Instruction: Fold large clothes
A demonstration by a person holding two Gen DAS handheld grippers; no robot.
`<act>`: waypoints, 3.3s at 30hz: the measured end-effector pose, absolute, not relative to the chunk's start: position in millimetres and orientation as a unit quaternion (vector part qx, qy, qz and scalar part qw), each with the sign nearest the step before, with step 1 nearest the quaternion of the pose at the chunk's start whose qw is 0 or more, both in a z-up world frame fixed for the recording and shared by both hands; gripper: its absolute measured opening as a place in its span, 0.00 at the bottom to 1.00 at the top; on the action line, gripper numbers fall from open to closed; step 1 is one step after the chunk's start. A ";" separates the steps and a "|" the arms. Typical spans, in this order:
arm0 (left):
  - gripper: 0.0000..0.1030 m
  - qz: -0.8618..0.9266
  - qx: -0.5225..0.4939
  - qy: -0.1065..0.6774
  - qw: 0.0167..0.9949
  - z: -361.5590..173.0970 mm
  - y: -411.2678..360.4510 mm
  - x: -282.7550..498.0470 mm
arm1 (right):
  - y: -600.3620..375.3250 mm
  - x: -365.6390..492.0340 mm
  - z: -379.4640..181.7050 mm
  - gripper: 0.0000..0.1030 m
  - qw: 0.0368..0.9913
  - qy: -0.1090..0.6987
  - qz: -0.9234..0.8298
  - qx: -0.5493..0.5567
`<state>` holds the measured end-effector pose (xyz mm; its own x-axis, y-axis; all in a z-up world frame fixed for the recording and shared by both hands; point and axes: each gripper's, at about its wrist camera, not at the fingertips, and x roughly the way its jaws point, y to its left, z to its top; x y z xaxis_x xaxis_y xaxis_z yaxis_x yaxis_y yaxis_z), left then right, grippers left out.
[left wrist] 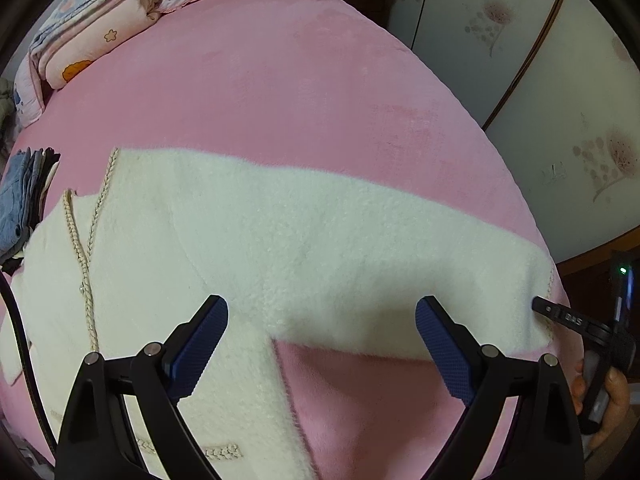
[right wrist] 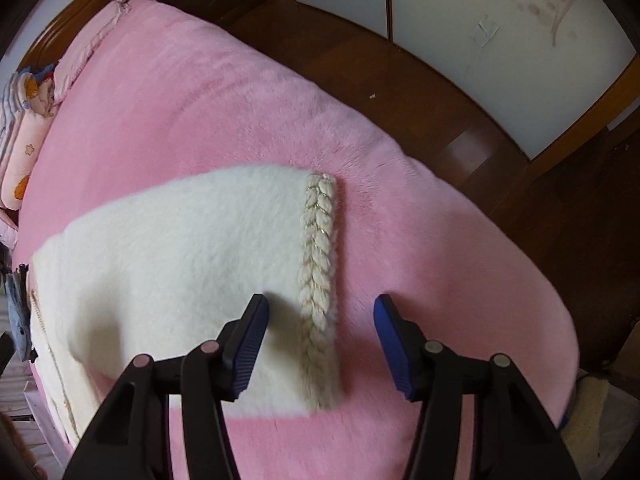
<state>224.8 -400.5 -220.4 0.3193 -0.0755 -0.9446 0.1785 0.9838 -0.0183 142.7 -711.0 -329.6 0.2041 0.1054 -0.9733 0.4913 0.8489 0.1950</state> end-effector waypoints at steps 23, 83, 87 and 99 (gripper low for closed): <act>0.92 -0.008 -0.022 0.522 0.853 -118.8 -172.5 173.3 | -484.1 154.7 -75.0 0.12 0.879 0.433 0.112 0.165; 0.12 -0.140 -0.229 0.541 0.797 -246.2 28.7 242.0 | -237.7 160.0 -262.1 0.34 0.798 0.588 0.010 0.131; 0.13 -0.135 -0.223 0.474 0.841 -195.2 46.0 246.4 | -260.0 163.9 -272.1 0.33 0.802 0.587 -0.025 0.106; 0.14 -0.040 -0.128 0.588 0.798 -347.5 67.1 229.9 | -291.7 181.4 -287.1 0.34 0.808 0.579 -0.073 0.082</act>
